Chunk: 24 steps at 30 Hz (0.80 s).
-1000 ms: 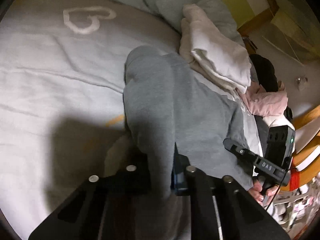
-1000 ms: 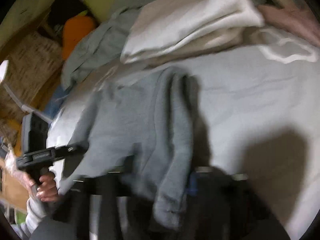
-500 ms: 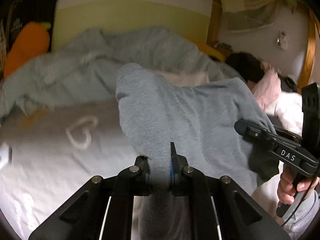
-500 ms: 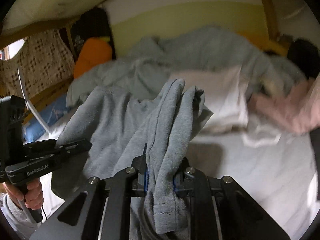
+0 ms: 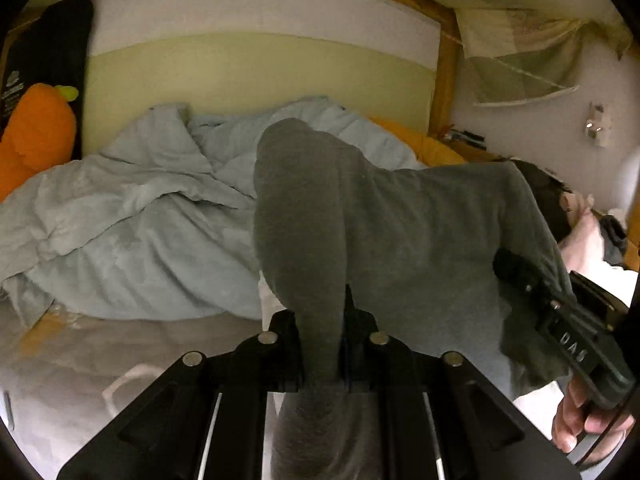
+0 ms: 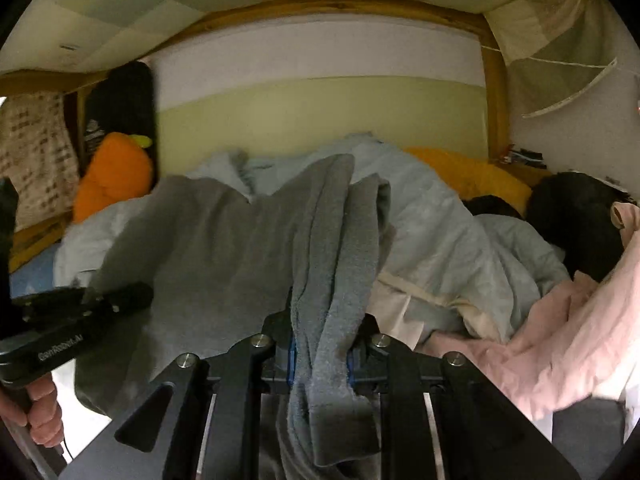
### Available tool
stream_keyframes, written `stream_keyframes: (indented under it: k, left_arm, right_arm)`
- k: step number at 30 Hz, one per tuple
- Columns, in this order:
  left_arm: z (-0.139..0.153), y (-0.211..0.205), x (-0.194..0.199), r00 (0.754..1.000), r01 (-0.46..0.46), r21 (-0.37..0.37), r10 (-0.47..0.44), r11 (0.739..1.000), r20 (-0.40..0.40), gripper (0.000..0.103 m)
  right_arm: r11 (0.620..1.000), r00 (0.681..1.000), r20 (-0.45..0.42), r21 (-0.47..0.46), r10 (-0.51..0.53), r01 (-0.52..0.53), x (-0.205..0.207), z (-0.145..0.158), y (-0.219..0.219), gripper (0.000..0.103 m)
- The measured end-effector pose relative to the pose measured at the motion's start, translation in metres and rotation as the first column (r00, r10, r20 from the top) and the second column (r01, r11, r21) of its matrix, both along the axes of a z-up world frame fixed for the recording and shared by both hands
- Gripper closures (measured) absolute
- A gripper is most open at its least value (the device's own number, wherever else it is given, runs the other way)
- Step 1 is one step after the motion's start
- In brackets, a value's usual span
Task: Fold small clothes
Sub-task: 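Lower the shirt onto the white clothes stack and open both grippers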
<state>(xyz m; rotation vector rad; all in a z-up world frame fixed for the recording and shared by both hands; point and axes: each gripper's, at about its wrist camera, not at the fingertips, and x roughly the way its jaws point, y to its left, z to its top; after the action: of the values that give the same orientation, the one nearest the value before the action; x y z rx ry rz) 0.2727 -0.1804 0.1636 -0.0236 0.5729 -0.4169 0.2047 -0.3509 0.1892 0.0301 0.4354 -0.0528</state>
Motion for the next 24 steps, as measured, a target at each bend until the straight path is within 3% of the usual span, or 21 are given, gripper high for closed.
stream_keyframes:
  k: [4,8,11,14,15,17,18,19,22,24]
  left_arm:
    - [-0.043,-0.019,0.047,0.995,-0.006,0.025,0.008,1.0,-0.094,0.09]
    - [-0.106,-0.038,0.085,0.98,-0.011,0.106,0.032,0.994,-0.197,0.087]
    - [-0.128,-0.036,0.093,0.984,-0.053,0.156,0.078,0.986,-0.158,0.063]
    - [-0.122,-0.027,0.087,0.99,-0.098,0.179,0.115,0.979,-0.087,0.035]
    - [-0.119,-0.024,0.086,0.989,-0.121,0.197,0.135,0.973,-0.058,0.025]
    - [-0.106,-0.012,0.073,0.985,-0.17,0.223,0.167,0.96,0.029,0.02]
    - [-0.096,-0.006,0.064,0.983,-0.18,0.214,0.168,0.96,0.072,0.019]
    - [-0.085,0.001,0.054,0.98,-0.187,0.2,0.167,0.962,0.113,0.018]
    - [-0.042,0.029,0.01,0.958,-0.204,0.119,0.174,0.972,0.228,0.017]
    - [-0.009,0.047,-0.024,0.938,-0.203,0.073,0.173,0.976,0.3,0.009]
  right_arm:
    - [0.999,0.997,-0.066,-0.012,-0.043,0.042,0.048,-0.041,-0.013,0.086]
    - [0.998,0.982,-0.179,0.0,-0.066,0.068,0.086,-0.093,-0.026,0.086]
    - [0.994,0.967,-0.23,-0.034,-0.113,0.108,0.104,-0.124,-0.031,0.084]
    - [0.99,0.968,-0.21,-0.05,-0.138,0.131,0.103,-0.135,-0.033,0.078]
    - [0.989,0.97,-0.194,-0.043,-0.146,0.14,0.1,-0.134,-0.035,0.069]
    - [0.985,0.973,-0.157,-0.016,-0.171,0.171,0.089,-0.126,-0.038,0.046]
    - [0.981,0.973,-0.128,-0.001,-0.192,0.193,0.079,-0.118,-0.04,0.023]
    - [0.977,0.974,-0.077,0.017,-0.213,0.215,0.064,-0.106,-0.038,0.014]
    - [0.969,0.971,0.018,0.071,-0.237,0.235,0.025,-0.076,-0.04,0.014]
    - [0.972,0.974,0.05,0.095,-0.219,0.214,-0.001,-0.054,-0.036,0.014]
